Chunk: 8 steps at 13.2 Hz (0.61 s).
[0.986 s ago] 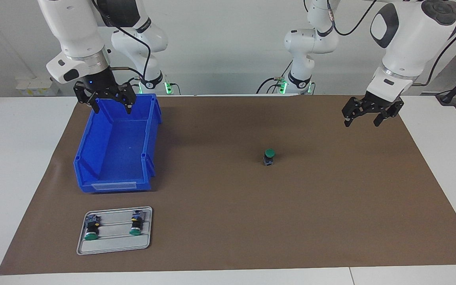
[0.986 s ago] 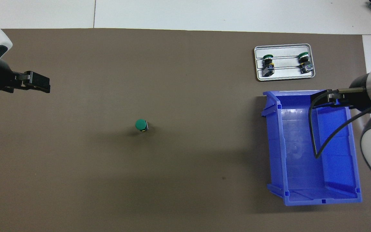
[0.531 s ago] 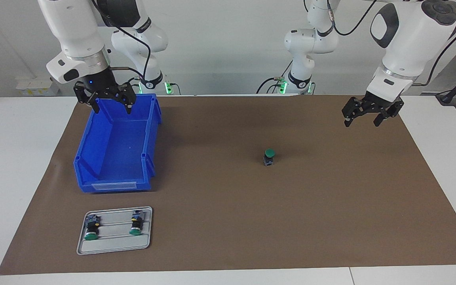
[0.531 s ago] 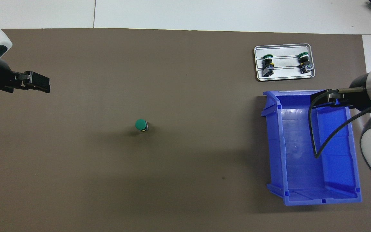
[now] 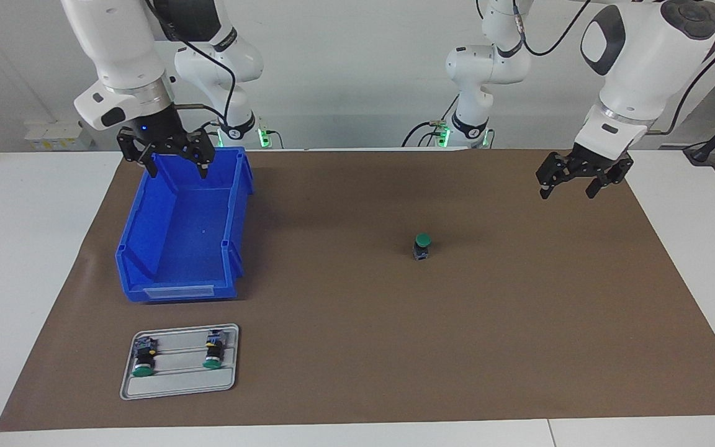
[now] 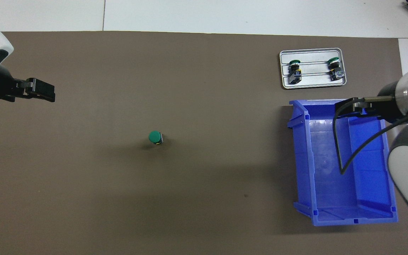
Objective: Place and press button with both arms
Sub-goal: 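Reach the right gripper to the button and grasp it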
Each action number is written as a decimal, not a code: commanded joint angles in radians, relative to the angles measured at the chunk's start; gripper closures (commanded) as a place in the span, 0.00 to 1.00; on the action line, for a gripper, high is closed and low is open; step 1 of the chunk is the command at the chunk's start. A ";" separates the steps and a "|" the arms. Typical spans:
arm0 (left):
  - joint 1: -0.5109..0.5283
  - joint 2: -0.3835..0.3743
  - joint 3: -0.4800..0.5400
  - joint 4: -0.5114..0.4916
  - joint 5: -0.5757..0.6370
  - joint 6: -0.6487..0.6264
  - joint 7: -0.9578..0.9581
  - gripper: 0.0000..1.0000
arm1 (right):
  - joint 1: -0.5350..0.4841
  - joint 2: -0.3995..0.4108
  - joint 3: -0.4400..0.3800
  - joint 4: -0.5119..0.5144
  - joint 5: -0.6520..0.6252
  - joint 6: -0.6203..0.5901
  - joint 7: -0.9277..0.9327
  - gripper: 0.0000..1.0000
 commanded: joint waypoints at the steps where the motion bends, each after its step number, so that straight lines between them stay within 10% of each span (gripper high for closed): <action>1: 0.008 -0.030 -0.002 -0.038 -0.011 0.016 0.008 0.00 | 0.062 -0.024 0.017 -0.047 0.014 0.043 0.111 0.02; 8: 0.008 -0.030 -0.002 -0.039 -0.011 0.016 0.008 0.00 | 0.367 0.103 0.022 -0.056 -0.026 0.223 0.520 0.03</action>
